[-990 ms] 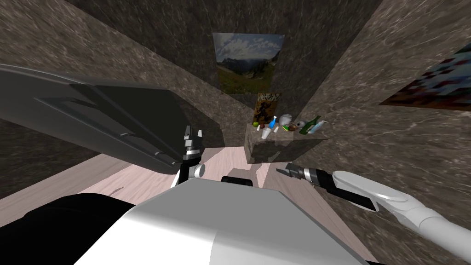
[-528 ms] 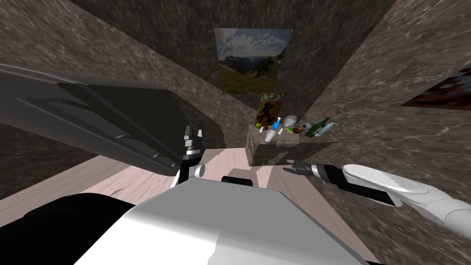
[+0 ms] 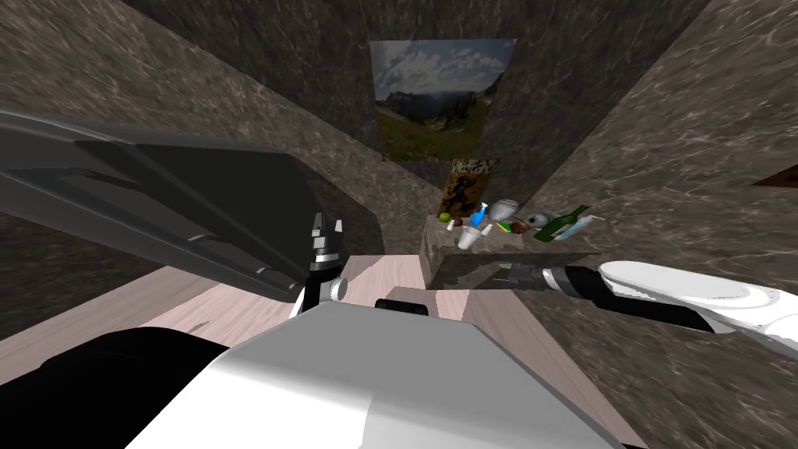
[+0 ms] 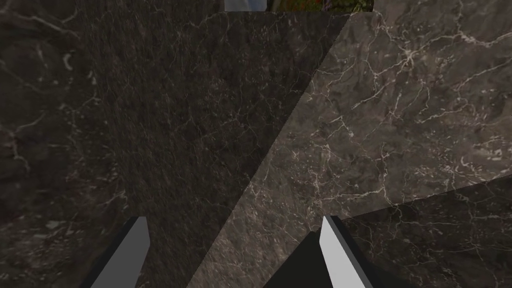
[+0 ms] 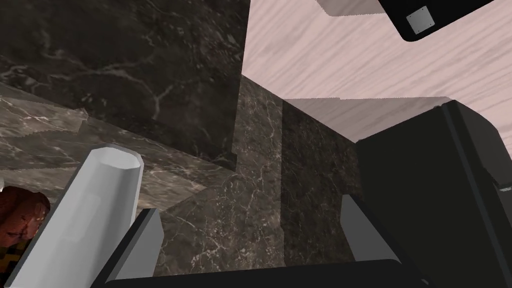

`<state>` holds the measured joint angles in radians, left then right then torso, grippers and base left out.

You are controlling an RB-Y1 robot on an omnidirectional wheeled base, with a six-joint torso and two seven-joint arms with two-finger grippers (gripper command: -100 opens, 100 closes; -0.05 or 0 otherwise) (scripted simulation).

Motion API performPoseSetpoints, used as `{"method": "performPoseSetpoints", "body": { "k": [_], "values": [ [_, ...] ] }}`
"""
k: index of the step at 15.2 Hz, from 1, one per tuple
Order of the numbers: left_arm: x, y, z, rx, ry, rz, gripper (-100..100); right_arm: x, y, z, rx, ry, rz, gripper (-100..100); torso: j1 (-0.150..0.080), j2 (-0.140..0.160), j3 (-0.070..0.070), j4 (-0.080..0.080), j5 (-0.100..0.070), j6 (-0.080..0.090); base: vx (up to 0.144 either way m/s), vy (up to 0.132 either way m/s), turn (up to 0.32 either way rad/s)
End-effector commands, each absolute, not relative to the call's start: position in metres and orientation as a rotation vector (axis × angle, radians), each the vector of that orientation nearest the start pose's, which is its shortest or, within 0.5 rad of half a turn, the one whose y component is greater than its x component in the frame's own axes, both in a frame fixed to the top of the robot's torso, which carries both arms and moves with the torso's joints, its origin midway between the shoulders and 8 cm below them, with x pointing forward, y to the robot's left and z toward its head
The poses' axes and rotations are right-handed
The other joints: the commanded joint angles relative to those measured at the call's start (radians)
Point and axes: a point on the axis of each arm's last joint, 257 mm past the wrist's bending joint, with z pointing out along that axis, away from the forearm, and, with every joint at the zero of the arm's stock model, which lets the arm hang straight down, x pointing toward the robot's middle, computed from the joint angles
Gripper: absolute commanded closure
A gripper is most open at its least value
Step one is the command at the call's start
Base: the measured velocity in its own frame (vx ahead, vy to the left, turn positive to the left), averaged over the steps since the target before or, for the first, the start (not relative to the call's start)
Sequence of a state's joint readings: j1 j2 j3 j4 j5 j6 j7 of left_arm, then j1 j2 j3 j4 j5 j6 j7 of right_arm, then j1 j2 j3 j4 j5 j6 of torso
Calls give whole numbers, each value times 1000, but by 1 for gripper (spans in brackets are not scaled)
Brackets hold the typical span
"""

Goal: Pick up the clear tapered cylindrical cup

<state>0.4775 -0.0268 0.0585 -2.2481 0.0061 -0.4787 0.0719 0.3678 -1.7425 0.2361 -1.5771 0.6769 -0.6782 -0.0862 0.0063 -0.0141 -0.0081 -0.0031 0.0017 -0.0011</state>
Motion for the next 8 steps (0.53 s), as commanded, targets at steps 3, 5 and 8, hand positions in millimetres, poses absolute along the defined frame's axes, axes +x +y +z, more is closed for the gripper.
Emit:
{"method": "performPoseSetpoints", "body": {
  "k": [3,5,8],
  "values": [
    [351,303,14,-729,581,-1314,0,340,-507,-211,-1132,2360,44,-100,0,1,0,0,0,0,167,58,49],
    [351,303,14,-728,581,-1314,0,343,-520,-199,-1184,2371,-14,-100,-1,1,0,0,-1,0,150,34,47],
    [351,303,14,-729,581,-1314,0,340,-540,-184,-1273,2404,-93,-100,1,-5,-3,-1,0,0,264,73,113]
  ]
}}
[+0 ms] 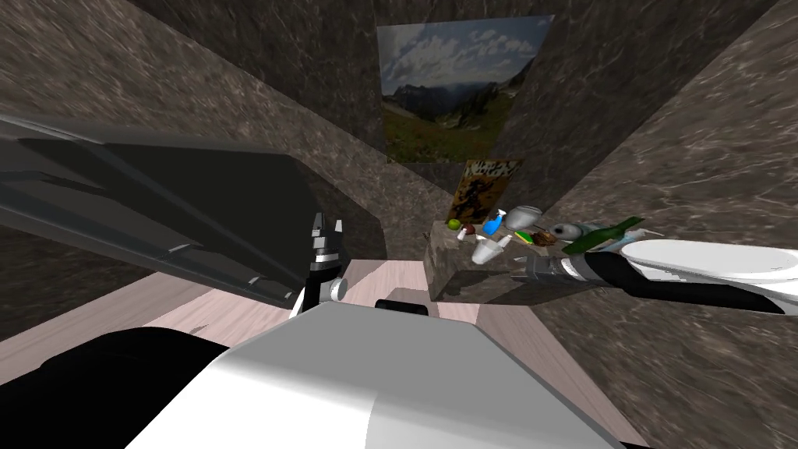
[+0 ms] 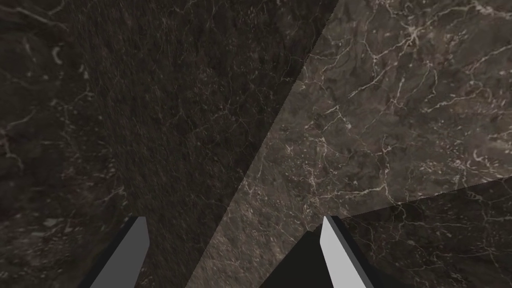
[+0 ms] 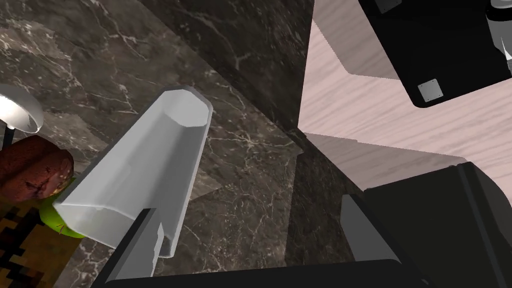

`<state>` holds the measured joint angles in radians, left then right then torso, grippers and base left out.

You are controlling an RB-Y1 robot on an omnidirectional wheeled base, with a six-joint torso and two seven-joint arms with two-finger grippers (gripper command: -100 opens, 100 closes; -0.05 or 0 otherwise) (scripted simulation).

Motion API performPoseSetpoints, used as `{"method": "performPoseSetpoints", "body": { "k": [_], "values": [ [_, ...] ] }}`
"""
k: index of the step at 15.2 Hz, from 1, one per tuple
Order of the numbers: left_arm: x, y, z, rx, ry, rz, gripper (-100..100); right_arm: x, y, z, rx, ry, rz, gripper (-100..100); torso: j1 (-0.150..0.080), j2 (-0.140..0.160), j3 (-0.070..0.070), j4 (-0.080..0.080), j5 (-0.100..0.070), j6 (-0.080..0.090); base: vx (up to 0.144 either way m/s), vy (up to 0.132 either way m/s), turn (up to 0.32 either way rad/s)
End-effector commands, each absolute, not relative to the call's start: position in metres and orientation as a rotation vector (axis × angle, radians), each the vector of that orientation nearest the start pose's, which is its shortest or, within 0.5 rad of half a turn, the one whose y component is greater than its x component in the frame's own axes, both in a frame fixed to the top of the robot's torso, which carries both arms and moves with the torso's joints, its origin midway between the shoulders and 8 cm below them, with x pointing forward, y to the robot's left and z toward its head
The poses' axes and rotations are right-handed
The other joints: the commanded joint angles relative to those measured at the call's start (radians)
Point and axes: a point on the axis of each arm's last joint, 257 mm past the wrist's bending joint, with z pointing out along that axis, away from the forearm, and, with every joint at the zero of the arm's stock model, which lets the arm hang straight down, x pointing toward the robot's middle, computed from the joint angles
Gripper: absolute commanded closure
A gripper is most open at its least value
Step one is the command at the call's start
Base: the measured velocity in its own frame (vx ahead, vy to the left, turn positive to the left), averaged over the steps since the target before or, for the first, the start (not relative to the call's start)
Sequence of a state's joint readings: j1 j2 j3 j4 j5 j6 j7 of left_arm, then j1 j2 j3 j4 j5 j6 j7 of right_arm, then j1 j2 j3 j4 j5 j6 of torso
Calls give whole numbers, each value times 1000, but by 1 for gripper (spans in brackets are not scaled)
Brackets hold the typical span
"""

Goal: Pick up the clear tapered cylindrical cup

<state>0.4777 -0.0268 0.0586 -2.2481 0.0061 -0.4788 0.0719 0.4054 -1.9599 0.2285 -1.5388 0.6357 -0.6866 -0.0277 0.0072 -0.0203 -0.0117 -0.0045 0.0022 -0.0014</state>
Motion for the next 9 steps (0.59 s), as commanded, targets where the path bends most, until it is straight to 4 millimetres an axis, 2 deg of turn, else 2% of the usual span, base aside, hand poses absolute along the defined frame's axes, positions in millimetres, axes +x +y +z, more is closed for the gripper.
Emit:
{"method": "performPoseSetpoints", "body": {
  "k": [1,2,4,6,7,9],
  "values": [
    [351,303,14,-729,581,-1313,0,341,-539,-184,-1264,2403,-88,-100,0,0,0,0,0,0,235,44,65],
    [351,303,14,-729,581,-1313,0,340,-540,-184,-1273,2404,-94,-100,-1,1,0,0,-1,0,145,41,22],
    [351,303,14,-729,581,-1314,0,326,-553,-183,-1342,2454,-120,-100,-2,6,3,1,-1,1,168,49,78],
    [351,303,14,-729,581,-1314,0,326,-553,-183,-1342,2454,-120,-100,0,5,3,1,-1,0,164,60,54],
    [351,303,14,-729,581,-1314,0,304,-560,-192,-1385,2513,-103,-100,-1,7,4,1,-1,1,160,29,50],
    [351,303,14,-729,581,-1314,0,312,-557,-187,-1389,2491,-111,-100,-3,7,4,1,-1,1,161,16,51]
  ]
}}
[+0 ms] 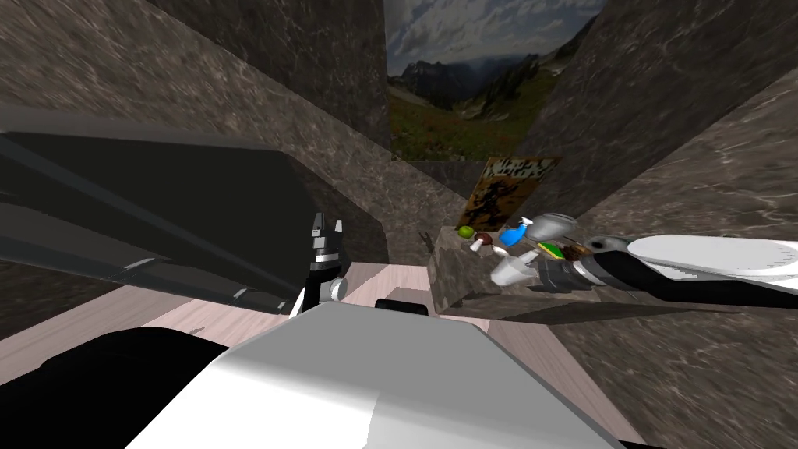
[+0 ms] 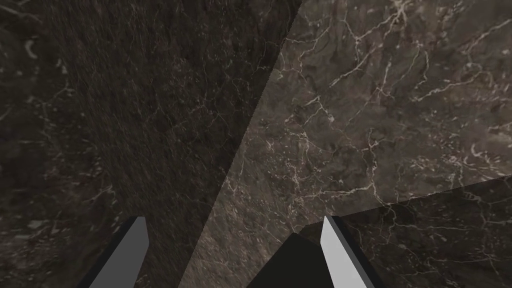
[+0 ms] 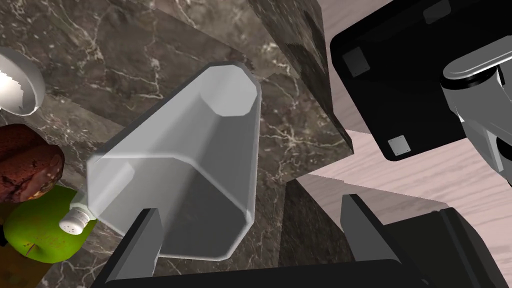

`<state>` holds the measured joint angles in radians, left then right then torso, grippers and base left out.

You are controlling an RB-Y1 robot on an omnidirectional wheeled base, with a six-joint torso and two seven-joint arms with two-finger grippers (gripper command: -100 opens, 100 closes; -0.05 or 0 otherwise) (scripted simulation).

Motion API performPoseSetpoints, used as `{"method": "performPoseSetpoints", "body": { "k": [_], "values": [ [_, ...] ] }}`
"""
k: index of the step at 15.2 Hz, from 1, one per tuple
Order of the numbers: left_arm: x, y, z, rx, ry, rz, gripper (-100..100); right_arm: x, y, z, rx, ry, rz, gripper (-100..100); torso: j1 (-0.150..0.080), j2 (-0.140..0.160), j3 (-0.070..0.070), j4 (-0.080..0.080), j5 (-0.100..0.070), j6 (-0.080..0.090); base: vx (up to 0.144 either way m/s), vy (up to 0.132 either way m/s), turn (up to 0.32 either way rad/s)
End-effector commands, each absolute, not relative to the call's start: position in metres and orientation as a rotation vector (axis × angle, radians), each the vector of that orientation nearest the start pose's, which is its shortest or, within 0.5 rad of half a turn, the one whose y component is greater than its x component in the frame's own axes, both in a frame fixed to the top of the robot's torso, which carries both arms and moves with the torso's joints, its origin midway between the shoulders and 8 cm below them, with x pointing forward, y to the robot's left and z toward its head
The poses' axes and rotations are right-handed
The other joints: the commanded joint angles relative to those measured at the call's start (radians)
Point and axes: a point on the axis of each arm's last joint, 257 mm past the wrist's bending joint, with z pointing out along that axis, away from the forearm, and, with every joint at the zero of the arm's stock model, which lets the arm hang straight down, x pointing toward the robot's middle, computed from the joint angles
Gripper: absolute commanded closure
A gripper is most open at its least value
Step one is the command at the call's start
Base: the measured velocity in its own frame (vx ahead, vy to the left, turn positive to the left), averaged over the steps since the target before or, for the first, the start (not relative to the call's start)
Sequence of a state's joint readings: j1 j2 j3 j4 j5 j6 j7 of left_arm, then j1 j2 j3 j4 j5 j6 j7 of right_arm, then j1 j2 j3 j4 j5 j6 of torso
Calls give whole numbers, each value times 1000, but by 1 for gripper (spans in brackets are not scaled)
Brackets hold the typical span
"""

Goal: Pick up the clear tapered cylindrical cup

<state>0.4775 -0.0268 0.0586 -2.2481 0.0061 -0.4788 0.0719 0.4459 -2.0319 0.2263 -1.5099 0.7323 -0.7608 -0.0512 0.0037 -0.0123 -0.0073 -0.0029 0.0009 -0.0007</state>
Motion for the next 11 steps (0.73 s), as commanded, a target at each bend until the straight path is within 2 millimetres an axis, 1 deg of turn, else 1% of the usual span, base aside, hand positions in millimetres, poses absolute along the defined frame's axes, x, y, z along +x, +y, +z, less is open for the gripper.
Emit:
{"method": "performPoseSetpoints", "body": {
  "k": [1,2,3,5,6,7,11],
  "values": [
    [351,303,14,-728,581,-1314,0,304,-560,-192,-1385,2513,-103,-100,0,0,0,0,0,0,75,3,10],
    [351,303,14,-728,581,-1314,0,308,-559,-190,-1381,2504,-104,-100,-1,3,2,1,0,0,35,3,3],
    [351,303,14,-728,581,-1314,0,301,-565,-201,-1367,2507,-109,-100,-1,6,3,1,-1,0,19,11,72],
    [351,302,14,-728,581,-1314,0,295,-571,-212,-1351,2509,-113,-100,-1,10,6,2,-1,0,8,19,104],
    [351,302,14,-728,581,-1314,0,299,-567,-205,-1359,2509,-108,-100,-1,11,6,3,-1,0,3,12,38],
    [351,303,14,-728,581,-1314,0,299,-569,-206,-1358,2508,-110,100,-1,12,7,3,-1,1,0,0,0],
    [351,303,14,-728,581,-1314,0,298,-570,-207,-1348,2516,-110,100,-3,13,8,4,-2,-2,0,0,-12]
  ]
}}
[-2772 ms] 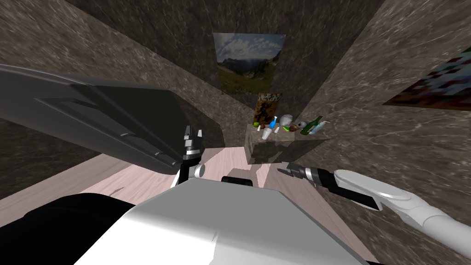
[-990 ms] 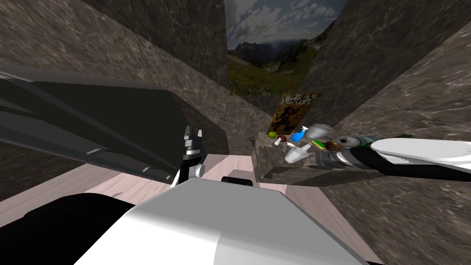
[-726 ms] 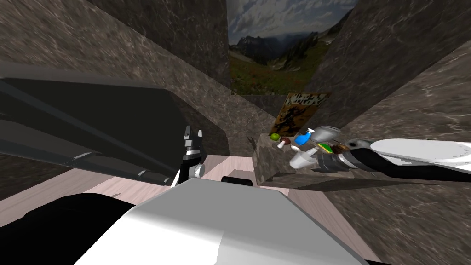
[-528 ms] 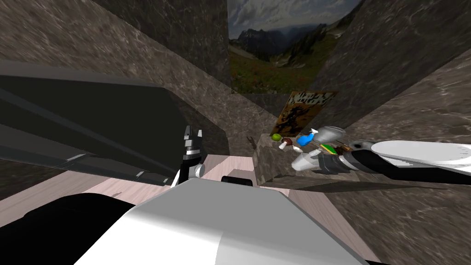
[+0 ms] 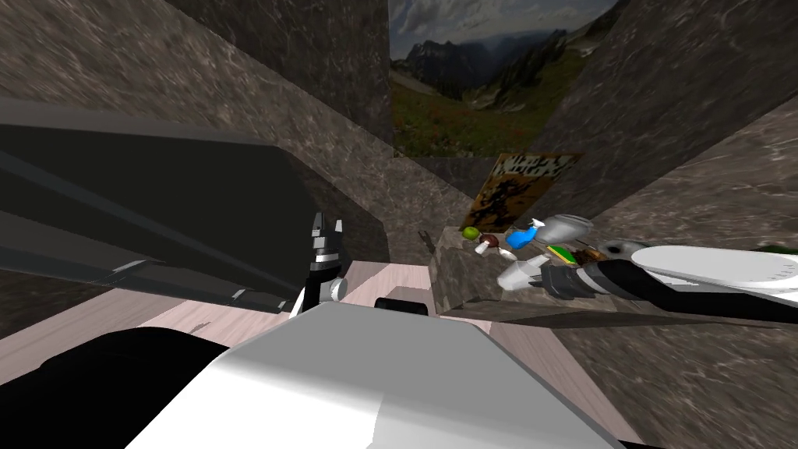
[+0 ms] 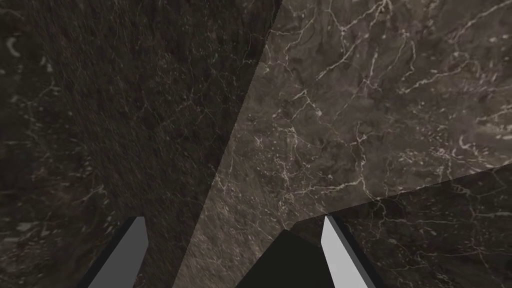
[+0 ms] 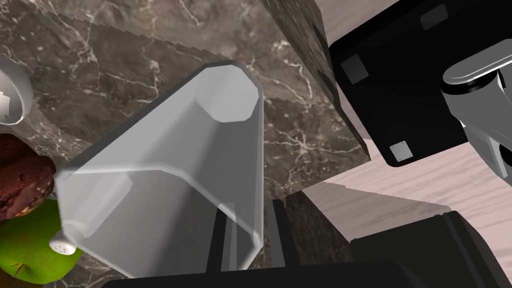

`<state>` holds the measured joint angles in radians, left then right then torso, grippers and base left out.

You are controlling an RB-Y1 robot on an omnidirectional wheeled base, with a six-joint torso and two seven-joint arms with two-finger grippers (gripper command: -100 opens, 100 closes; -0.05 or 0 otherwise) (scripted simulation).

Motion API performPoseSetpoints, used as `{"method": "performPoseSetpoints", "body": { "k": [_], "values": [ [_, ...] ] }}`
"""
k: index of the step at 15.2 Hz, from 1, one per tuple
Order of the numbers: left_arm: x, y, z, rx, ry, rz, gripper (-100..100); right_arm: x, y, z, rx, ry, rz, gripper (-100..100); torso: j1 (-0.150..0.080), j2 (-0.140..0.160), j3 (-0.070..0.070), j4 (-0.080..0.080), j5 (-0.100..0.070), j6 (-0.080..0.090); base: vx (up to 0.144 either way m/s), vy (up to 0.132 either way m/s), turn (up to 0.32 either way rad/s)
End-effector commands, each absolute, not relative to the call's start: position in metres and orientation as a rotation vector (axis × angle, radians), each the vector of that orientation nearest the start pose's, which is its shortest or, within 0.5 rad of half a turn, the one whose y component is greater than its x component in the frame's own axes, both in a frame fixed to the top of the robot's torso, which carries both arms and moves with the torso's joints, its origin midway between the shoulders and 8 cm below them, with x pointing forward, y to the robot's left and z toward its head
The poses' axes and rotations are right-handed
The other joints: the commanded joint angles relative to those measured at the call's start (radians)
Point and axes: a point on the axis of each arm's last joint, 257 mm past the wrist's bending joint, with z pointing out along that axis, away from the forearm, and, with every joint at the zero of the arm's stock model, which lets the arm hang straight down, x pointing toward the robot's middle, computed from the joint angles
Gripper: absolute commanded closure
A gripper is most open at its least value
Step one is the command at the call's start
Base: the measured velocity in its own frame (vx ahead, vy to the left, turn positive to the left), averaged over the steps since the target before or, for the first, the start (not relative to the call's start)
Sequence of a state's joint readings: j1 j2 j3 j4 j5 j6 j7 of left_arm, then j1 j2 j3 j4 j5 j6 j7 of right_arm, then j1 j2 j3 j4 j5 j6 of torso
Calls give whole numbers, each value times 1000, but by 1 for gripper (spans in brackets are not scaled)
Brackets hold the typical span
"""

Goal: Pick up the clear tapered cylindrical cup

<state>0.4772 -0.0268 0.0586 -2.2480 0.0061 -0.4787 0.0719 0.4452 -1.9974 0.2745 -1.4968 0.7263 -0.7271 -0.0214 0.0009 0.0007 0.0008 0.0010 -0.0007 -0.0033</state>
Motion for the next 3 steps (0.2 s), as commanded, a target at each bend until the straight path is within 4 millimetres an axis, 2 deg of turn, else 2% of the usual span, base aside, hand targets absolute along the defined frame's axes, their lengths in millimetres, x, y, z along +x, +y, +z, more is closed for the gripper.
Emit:
{"method": "performPoseSetpoints", "body": {
  "k": [1,2,3],
  "values": [
    [351,303,14,-728,581,-1314,0,304,-563,-197,-1373,2506,-107,100,0,0,0,0,0,0,-6,-7,-77],
    [351,303,14,-728,581,-1314,0,306,-560,-192,-1380,2505,-105,100,0,0,0,0,1,0,-13,-18,-105],
    [351,303,14,-728,581,-1314,0,303,-564,-199,-1369,2508,-109,100,0,1,1,1,1,0,-7,-12,-32]
  ]
}}
